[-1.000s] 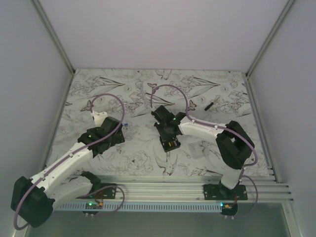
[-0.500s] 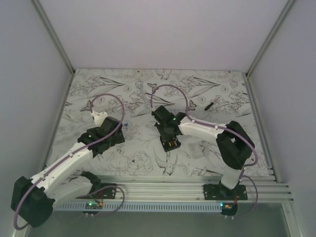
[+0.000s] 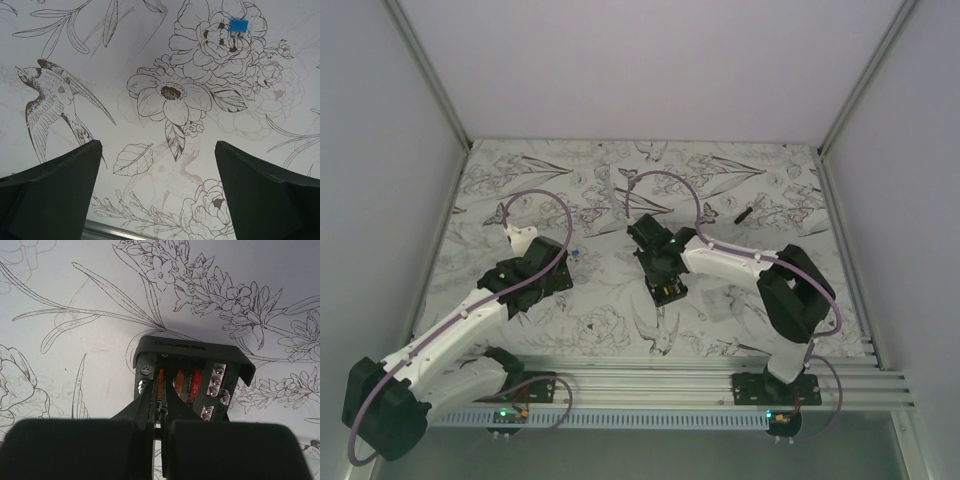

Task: Snap on the fuse box
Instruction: Install the fuse at the fuse box base.

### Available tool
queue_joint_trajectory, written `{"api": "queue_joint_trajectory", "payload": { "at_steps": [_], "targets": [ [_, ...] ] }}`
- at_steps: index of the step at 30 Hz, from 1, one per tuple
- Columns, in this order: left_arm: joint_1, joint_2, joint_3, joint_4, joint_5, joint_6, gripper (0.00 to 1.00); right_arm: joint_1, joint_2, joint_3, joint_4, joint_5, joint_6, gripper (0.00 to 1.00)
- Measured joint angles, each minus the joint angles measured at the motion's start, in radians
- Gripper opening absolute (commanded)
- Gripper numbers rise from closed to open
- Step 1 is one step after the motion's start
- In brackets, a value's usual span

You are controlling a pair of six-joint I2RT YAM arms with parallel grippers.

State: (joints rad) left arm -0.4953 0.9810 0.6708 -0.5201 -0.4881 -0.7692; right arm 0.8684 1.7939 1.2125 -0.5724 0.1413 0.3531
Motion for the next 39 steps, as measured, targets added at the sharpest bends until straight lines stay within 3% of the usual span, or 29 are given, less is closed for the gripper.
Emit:
{"api": "queue_joint_trajectory", "payload": {
  "at_steps": [20,33,39],
  "targets": [
    [0.000,0.000,0.000,0.000,0.000,0.000,1.00,-0.054,0.056,0.052,-0.007,-0.065,-0.002,0.00],
    [0.000,0.000,0.000,0.000,0.000,0.000,1.00,-0.055,-0.021,-0.058,0.093,-0.064,-0.013,0.01],
    [0.000,0.000,0.000,-0.001,0.003,0.000,1.00,-0.048,-0.032,-0.063,0.076,-0.055,-0.026,0.15]
  ]
}}
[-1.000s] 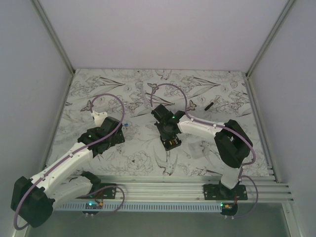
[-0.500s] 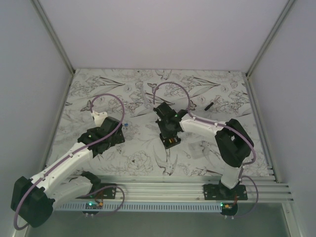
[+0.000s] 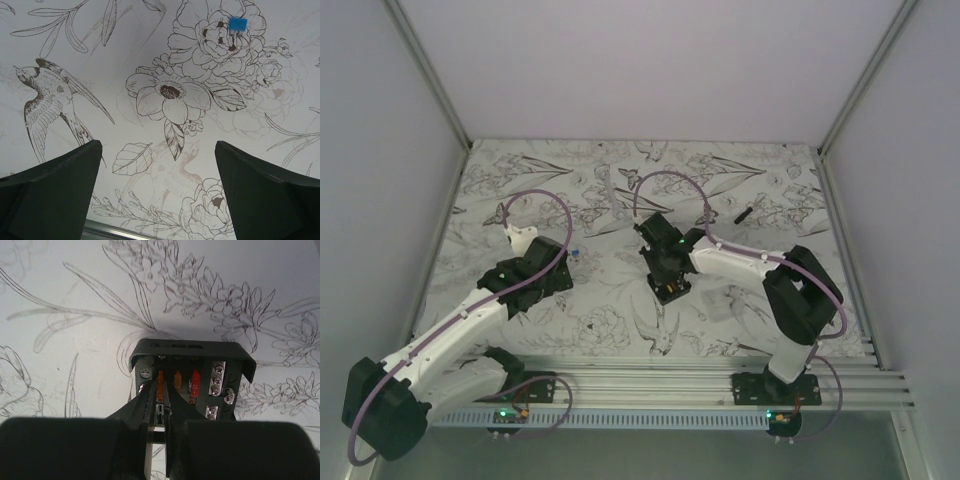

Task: Snap on the fuse box
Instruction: Install the fuse at the fuse box base.

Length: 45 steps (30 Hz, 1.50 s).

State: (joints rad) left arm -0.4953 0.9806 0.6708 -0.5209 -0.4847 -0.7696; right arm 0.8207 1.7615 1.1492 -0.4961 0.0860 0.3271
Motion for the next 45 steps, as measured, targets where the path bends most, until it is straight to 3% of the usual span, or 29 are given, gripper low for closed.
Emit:
{"api": "queue_joint_trajectory", "payload": {
  "at_steps": [10,16,26,41,45],
  "targets": [
    [0.000,-0.021,0.000,-0.001,0.013,0.000,1.00,0.043,0.000,0.024,-0.090,0.042,-0.013,0.27],
    [0.000,-0.021,0.000,-0.001,0.016,0.000,1.00,0.058,-0.003,0.049,-0.099,0.067,-0.026,0.30],
    [0.000,-0.024,0.000,-0.002,0.016,0.000,1.00,0.061,-0.010,0.057,-0.110,0.104,-0.032,0.23],
    [0.000,-0.026,0.000,-0.003,0.016,0.000,1.00,0.073,-0.005,0.057,-0.114,0.096,-0.037,0.25],
    [0.000,-0.026,0.000,-0.003,0.016,0.000,1.00,0.073,0.005,0.057,-0.113,0.097,-0.037,0.20]
  ]
}}
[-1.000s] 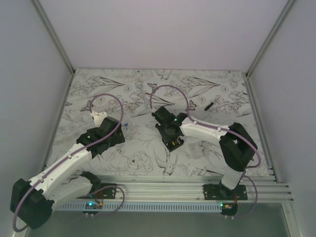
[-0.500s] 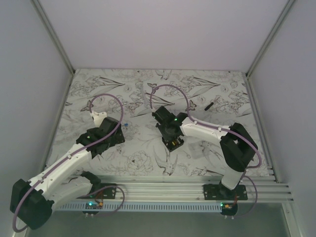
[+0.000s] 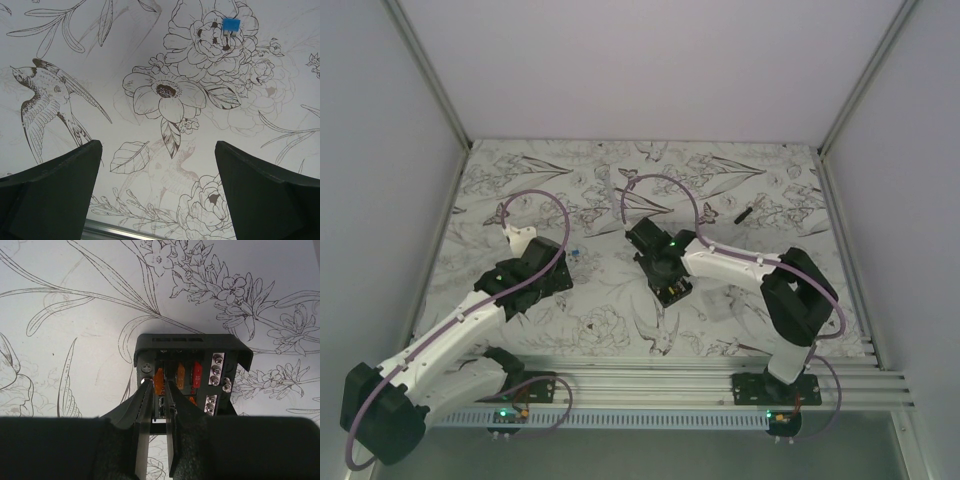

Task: Snap on the fuse box
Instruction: Install the fuse at the fuse box base.

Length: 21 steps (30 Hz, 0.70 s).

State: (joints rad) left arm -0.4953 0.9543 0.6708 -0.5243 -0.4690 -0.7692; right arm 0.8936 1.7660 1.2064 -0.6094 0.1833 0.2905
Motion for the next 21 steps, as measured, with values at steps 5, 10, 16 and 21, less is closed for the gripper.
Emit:
{"api": "queue_joint_trajectory", "payload": {
  "at_steps": [5,10,16,21],
  "targets": [
    [0.000,0.000,0.000,0.000,0.000,0.000,1.00,0.000,0.018,0.000,-0.001,0.006,-0.003,0.13],
    [0.000,0.000,0.000,0.000,0.000,0.000,1.00,0.000,0.019,0.002,-0.001,0.009,-0.007,0.06],
    [0.000,0.000,0.000,0.000,0.000,0.000,1.00,-0.022,0.020,0.006,-0.003,-0.026,-0.018,0.01],
    [0.000,0.000,0.000,0.000,0.000,0.000,1.00,-0.050,0.024,0.008,-0.004,-0.074,-0.022,0.00]
  ]
}}
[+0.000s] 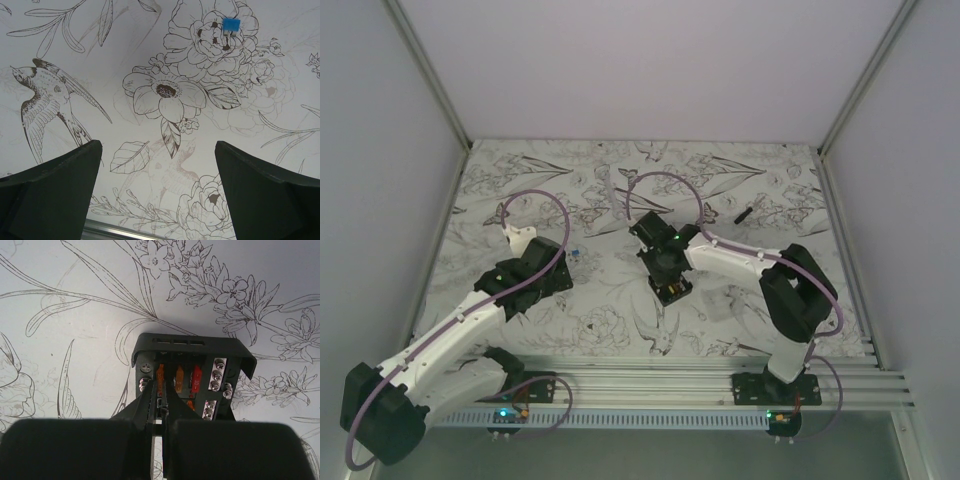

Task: Snap on the fuse box
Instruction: Install the fuse at the fuse box base.

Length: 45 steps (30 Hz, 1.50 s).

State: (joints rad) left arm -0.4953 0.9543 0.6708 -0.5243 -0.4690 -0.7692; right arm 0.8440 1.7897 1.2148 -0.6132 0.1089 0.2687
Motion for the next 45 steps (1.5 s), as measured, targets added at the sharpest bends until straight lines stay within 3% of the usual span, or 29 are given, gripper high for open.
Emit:
{"api": "queue_joint_trajectory", "payload": {
  "at_steps": [22,38,45],
  "targets": [
    [0.000,0.000,0.000,0.000,0.000,0.000,1.00,-0.138,-0.014,-0.056,0.098,-0.216,0.013,0.00],
    [0.000,-0.002,0.000,0.000,0.000,0.000,1.00,-0.112,0.025,-0.013,0.100,-0.129,0.031,0.01],
    [0.000,-0.002,0.000,-0.001,0.002,0.000,1.00,-0.095,0.064,0.043,0.075,-0.076,0.026,0.09]
  ]
}}
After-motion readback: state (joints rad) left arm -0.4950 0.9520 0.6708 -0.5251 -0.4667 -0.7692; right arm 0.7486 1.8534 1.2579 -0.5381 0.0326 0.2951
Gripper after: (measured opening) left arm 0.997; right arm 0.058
